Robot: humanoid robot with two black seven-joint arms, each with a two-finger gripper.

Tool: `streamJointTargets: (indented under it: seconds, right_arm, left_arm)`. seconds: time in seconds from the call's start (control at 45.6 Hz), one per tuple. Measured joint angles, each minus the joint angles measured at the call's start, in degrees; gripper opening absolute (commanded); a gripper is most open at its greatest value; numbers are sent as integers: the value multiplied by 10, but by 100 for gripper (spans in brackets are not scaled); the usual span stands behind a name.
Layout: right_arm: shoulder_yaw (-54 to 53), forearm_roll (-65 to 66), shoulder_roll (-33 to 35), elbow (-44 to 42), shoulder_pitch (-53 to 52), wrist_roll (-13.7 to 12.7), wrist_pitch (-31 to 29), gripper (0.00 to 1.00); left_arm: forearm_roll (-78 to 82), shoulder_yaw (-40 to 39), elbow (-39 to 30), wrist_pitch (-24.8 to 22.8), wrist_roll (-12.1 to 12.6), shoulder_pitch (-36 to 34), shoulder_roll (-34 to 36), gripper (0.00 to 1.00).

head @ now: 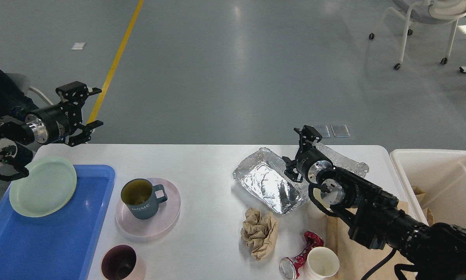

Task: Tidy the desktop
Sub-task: 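Raise the left gripper and move it toward the teal mug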

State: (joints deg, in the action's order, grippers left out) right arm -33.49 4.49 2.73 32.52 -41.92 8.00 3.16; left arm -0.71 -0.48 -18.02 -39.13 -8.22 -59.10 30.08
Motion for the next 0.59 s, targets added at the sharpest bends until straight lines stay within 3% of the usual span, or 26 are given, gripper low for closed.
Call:
streamJointTargets:
  seconds: [0.066, 0.088, 0.154, 0.373, 0.461, 0.592]
  right_arm:
    - [0, 0, 0, 0, 0, 0, 0, 100]
    - [0, 0, 0, 0, 0, 0, 0, 100]
    - [0, 0, 0, 0, 0, 0, 0, 100]
    - [0, 0, 0, 1, 0, 0, 0, 100]
    - [0, 0, 0, 1, 0, 0, 0, 100]
    - [0, 0, 0, 1, 0, 0, 0, 100]
  left_arm:
    - [0, 71, 0, -34, 38, -27, 9, 97]
    - [0, 114, 0, -48, 64, -45, 13, 97]
    - [0, 169, 0, -61, 99, -68, 14, 97]
    - [19, 292, 0, -142, 220, -130, 9, 97]
    - [49, 326, 1, -155, 252, -149, 3, 97]
    - [103, 389, 1, -159, 266, -179, -20, 97]
